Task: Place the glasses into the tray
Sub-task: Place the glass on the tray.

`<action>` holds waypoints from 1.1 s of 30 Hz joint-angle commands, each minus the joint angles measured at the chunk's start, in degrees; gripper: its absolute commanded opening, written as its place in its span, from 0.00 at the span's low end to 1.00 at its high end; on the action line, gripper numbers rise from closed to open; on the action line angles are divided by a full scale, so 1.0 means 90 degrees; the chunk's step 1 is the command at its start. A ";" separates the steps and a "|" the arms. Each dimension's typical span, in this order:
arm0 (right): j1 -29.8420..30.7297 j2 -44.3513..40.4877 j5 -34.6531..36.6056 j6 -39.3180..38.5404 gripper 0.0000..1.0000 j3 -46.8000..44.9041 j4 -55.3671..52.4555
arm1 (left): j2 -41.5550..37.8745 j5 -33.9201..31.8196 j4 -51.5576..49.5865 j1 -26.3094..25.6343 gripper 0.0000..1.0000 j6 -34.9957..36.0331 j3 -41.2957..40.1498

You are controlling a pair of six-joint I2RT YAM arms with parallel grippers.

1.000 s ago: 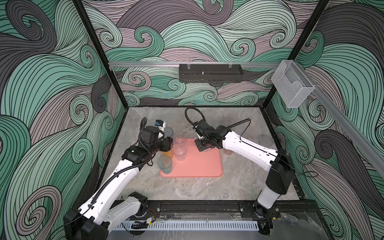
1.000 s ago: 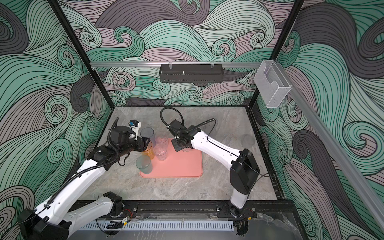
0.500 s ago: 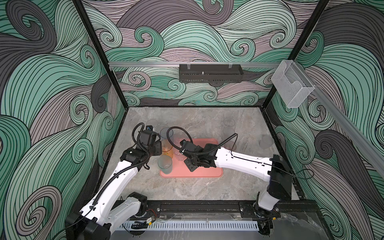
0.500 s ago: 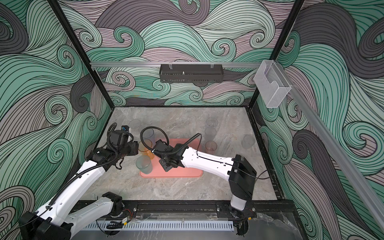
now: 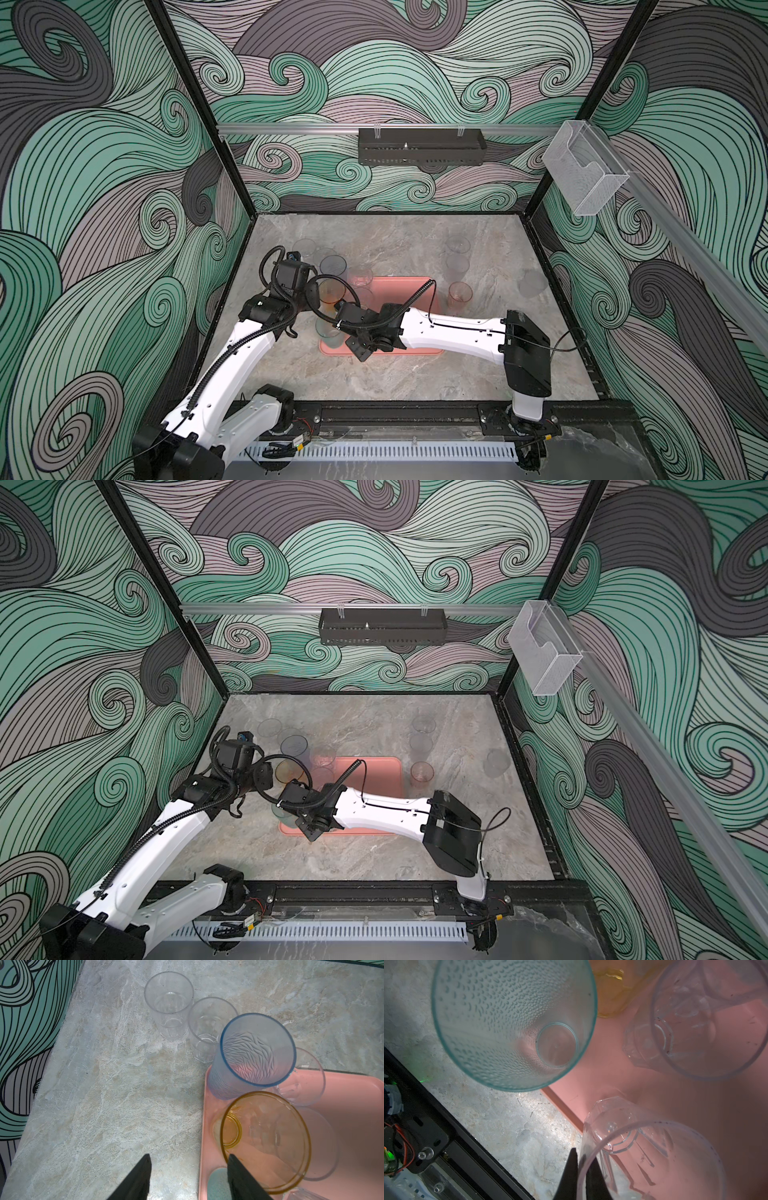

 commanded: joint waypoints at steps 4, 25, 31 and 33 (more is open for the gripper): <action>-0.0001 0.0328 -0.0243 0.0115 0.09 0.0315 0.0226 | -0.0024 -0.0007 -0.0184 0.0053 0.61 0.0007 0.0124; -0.0050 0.0761 -0.0092 -0.0172 0.20 0.0768 0.0256 | 0.0032 0.0037 -0.0115 0.0049 0.61 0.0094 0.0218; -0.0069 0.0551 -0.0125 -0.0138 0.31 0.0897 0.0155 | 0.0042 0.0026 -0.0152 0.0052 0.61 0.0122 0.0306; -0.0087 0.0375 -0.0171 -0.0113 0.34 0.0898 0.0137 | 0.0041 0.0013 -0.0197 0.0048 0.61 0.0153 0.0384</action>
